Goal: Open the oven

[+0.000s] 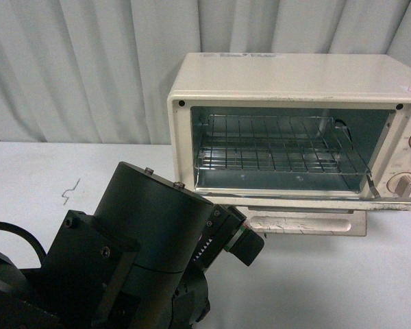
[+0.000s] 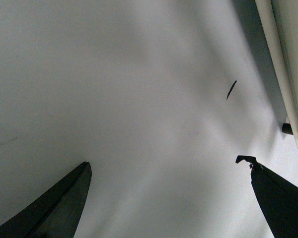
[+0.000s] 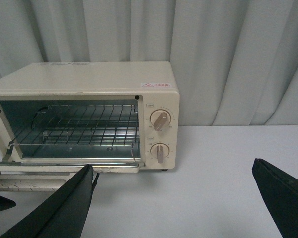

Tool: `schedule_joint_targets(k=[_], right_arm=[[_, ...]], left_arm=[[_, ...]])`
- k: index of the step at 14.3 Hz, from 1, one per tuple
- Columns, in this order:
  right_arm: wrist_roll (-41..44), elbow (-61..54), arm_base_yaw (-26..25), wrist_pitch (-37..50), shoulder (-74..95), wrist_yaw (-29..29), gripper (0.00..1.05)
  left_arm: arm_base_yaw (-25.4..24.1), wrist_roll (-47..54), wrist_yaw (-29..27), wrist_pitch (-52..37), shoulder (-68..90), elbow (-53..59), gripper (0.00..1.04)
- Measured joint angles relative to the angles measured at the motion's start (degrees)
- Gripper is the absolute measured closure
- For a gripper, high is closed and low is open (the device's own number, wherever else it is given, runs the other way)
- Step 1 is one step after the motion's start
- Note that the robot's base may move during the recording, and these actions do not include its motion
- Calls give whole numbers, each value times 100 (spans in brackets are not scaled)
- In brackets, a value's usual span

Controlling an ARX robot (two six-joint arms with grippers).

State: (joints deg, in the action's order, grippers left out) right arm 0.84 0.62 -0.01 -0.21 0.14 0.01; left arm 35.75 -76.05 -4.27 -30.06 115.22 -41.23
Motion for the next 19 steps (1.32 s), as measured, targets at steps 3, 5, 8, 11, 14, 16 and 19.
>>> schedule_joint_targets(k=[3, 5, 8, 11, 14, 16, 19], right_arm=[[0, 0, 0, 0, 0, 0, 6], [0, 0, 0, -2, 0, 2, 6], [0, 0, 0, -2, 0, 0, 6], [0, 0, 0, -2, 0, 0, 6], [0, 0, 0, 0, 0, 0, 6], [0, 0, 0, -2, 0, 0, 6], [0, 0, 0, -2, 0, -2, 6]], left_arm=[[96, 538, -892, -977, 37, 341, 7], [66, 1255, -1078, -1679, -133, 807, 7], [-295, 1834, -28, -2465, -868, 1722, 7], [-859, 2330, 649, -2444, -1803, 2518, 7], [-1121, 2887, 479, -2135, -2973, 2603, 7], [-1051, 3152, 409, -1947, -3427, 2614, 7], [-708, 3969, -680, -2640, -3646, 2741, 14]])
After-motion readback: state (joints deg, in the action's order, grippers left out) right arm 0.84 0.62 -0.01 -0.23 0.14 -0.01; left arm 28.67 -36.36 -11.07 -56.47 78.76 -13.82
